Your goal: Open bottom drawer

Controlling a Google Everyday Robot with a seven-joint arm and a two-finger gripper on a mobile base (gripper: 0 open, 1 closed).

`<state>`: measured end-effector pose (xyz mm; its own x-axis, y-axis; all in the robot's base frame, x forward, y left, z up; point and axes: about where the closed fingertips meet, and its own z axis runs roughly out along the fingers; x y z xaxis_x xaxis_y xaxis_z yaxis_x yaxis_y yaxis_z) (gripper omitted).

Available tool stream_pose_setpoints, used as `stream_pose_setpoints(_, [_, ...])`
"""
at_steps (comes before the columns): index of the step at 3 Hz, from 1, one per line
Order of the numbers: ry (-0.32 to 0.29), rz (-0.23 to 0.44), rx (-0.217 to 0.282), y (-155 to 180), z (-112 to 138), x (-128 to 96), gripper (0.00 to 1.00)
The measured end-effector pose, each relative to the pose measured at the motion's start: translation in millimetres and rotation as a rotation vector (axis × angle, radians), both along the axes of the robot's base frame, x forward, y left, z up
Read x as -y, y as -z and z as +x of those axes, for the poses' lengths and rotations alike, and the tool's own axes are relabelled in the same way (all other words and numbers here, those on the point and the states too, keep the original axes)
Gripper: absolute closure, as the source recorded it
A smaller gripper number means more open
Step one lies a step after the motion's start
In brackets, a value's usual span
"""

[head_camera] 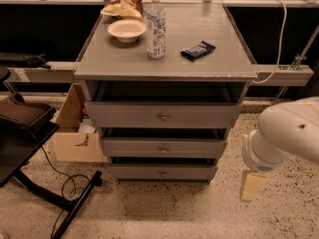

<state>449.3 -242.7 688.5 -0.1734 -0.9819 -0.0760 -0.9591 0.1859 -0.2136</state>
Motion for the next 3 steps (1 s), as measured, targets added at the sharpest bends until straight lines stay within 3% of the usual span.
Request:
stream_pose_setpoints(1, [-0.004,0.021,-0.04,72,5,4,0.0])
stream_pose_setpoints(2, [0.02,0.065,-0.092,118,10,6,0.0])
stream_pose_setpoints(3, [0.022,0.073,-0.108,128,8,5,0.0])
